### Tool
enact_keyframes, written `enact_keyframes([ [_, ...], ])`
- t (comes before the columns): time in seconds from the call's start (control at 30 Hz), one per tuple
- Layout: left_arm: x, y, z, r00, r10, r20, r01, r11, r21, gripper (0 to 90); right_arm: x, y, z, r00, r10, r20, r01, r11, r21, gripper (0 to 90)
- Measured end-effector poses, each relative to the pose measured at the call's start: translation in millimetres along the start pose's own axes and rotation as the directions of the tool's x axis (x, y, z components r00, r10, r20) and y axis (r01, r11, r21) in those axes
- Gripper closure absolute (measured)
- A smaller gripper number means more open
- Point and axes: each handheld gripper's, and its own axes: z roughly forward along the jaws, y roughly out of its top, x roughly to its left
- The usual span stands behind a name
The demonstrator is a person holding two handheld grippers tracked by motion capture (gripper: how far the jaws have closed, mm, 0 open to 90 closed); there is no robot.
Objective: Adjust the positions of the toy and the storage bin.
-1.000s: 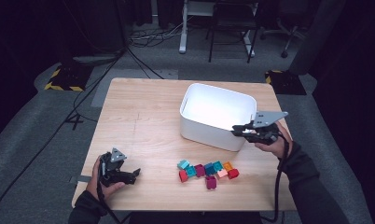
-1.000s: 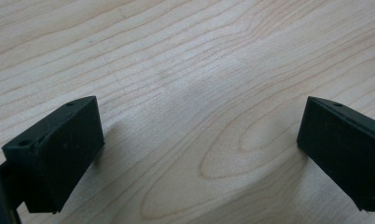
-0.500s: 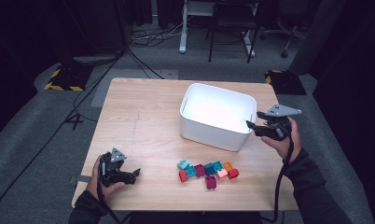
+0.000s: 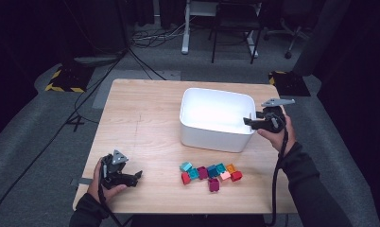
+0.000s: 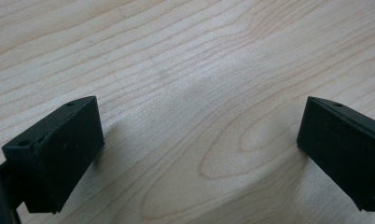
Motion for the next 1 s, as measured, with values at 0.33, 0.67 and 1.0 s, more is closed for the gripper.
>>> enact_keyframes([
  [0.33, -0.1, 0.0, -0.1, 1.0000, 0.000, 0.000, 0.000, 1.0000, 0.000, 0.6, 4.1, 9.7, 3.4, 0.9999, 0.006, 0.013, -0.006, 0.999, -0.034, 38.6],
  [0.67, -0.7, -0.5, 0.0, 1.0000, -0.004, -0.003, 0.004, 1.0000, -0.004, 0.6, 8.6, 3.8, -45.5, 0.9989, -0.026, -0.040, 0.020, 0.991, -0.136, 39.8],
  [1.0, -7.1, 0.0, 0.3, 1.0000, -0.004, -0.009, 0.004, 1.0000, -0.005, 0.7, 29.7, -49.9, -75.9, 0.9968, -0.060, -0.053, 0.046, 0.972, -0.230, 35.3],
])
